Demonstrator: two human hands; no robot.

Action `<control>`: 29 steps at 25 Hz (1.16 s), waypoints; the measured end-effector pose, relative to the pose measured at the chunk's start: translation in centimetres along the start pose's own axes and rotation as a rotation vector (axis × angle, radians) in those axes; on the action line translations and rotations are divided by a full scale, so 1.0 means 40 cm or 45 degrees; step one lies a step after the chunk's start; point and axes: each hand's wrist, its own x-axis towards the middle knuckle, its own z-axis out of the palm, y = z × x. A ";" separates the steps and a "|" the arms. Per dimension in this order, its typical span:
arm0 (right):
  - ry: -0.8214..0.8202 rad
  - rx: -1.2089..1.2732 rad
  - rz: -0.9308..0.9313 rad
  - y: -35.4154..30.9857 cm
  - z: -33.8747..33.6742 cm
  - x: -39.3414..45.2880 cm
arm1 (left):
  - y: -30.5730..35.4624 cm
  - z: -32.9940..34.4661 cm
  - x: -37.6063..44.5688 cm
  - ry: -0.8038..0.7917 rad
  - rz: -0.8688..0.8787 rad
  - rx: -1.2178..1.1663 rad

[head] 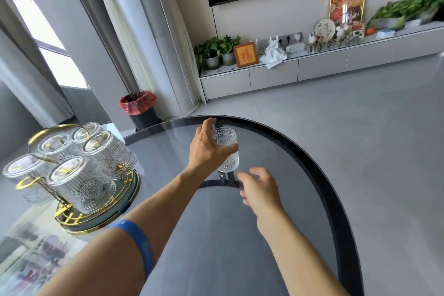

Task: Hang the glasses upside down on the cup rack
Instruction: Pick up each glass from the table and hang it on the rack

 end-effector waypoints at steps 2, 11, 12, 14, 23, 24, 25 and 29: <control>-0.030 0.295 0.240 -0.012 0.000 -0.002 | -0.007 -0.030 -0.063 -0.011 0.006 -0.143; -0.696 0.745 0.399 -0.027 0.128 -0.213 | -0.041 -0.380 -0.360 0.080 0.037 -0.503; -0.734 0.748 0.388 -0.028 0.161 -0.243 | -0.060 -0.430 -0.388 0.099 0.025 -0.529; -0.779 0.702 0.358 -0.037 0.232 -0.303 | -0.095 -0.517 -0.435 0.122 0.009 -0.590; -0.618 0.049 -0.264 -0.209 0.473 -0.421 | -0.247 -0.695 -0.505 0.351 -0.069 -0.870; -0.557 -0.032 -0.391 -0.232 0.499 -0.428 | -0.267 -0.701 -0.503 0.392 -0.090 -0.887; -0.498 -0.112 -0.512 -0.254 0.526 -0.431 | -0.290 -0.703 -0.505 0.458 -0.125 -0.851; -0.402 -0.489 -0.946 -0.315 0.629 -0.423 | -0.396 -0.677 -0.547 0.646 -0.290 -0.403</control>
